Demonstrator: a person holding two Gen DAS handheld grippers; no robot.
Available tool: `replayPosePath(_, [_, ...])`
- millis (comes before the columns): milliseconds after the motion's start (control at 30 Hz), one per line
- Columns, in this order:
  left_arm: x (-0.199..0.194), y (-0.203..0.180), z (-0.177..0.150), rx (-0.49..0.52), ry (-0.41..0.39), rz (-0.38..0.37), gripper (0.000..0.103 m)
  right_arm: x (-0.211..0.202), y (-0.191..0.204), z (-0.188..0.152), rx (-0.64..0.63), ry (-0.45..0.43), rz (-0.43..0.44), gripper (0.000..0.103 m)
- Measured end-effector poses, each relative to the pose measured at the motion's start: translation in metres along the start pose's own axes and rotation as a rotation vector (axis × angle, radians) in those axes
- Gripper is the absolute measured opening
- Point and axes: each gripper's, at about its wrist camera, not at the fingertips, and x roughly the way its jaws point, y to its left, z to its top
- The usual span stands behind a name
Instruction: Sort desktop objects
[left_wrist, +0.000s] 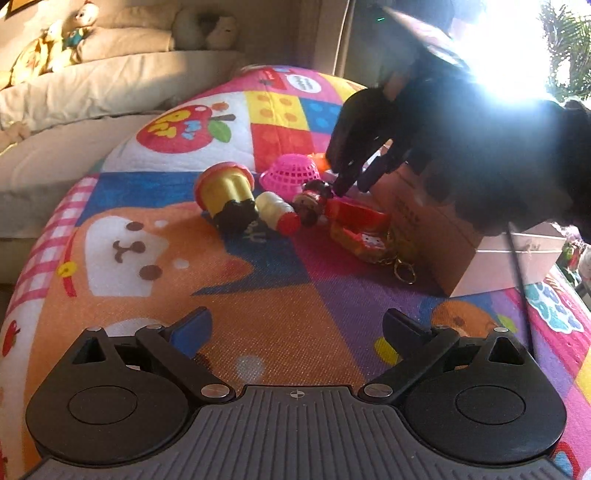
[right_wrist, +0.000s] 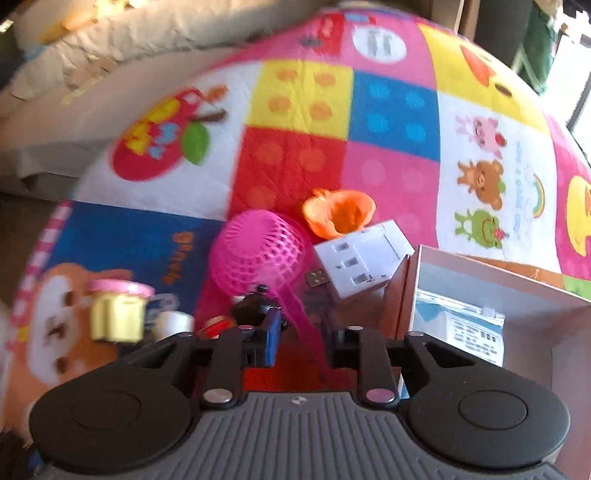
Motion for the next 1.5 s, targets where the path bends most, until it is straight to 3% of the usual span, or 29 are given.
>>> replayPosePath(67, [0.000,0.000,0.000,-0.003,0.002,-0.005,0.101,0.004,0.006,0.000,-0.036,0.010,-0.027,0.029])
replayPosePath(167, [-0.001,-0.002,-0.001,0.012,0.020,-0.020,0.102,-0.002,0.005,-0.006,-0.051,0.031,0.011,0.032])
replayPosePath(433, [-0.011,-0.014,-0.012,0.084,0.051,-0.061,0.102,-0.045,0.008,-0.059,-0.023,0.139,0.314,0.033])
replayPosePath(500, [-0.016,-0.014,-0.015,0.092,0.058,-0.066,0.102,-0.060,0.003,-0.076,0.002,0.124,0.386,0.032])
replayPosePath(600, [-0.024,-0.011,-0.019,0.092,0.067,-0.056,0.102,-0.097,-0.002,-0.103,-0.065,-0.098,0.321,0.033])
replayPosePath(700, [-0.034,-0.003,-0.014,0.079,0.054,-0.015,0.102,-0.117,0.000,-0.139,-0.165,-0.238,0.269,0.046])
replayPosePath(867, [-0.049,0.028,0.006,-0.034,-0.003,0.107,0.102,-0.116,0.016,-0.179,-0.306,-0.309,0.277,0.052])
replayPosePath(933, [-0.054,0.037,0.014,-0.075,-0.011,0.131,0.102,-0.111,0.028,-0.185,-0.350,-0.334,0.268,0.070])
replayPosePath(967, [-0.057,0.039,0.016,-0.090,-0.014,0.130,0.102,-0.107,0.034,-0.186,-0.373,-0.338,0.265,0.073])
replayPosePath(1000, [-0.060,0.040,0.018,-0.100,-0.017,0.124,0.102,-0.102,0.040,-0.186,-0.392,-0.342,0.257,0.073])
replayPosePath(1067, [-0.063,0.037,0.022,-0.099,-0.021,0.109,0.102,-0.097,0.049,-0.188,-0.406,-0.357,0.225,0.063])
replayPosePath(1300, [-0.057,0.013,0.020,-0.036,0.002,0.059,0.102,-0.146,0.016,-0.203,-0.322,-0.435,0.259,0.064])
replayPosePath(1500, [-0.024,-0.043,0.008,0.144,0.079,-0.077,0.103,-0.167,-0.043,-0.247,-0.228,-0.393,0.103,0.064])
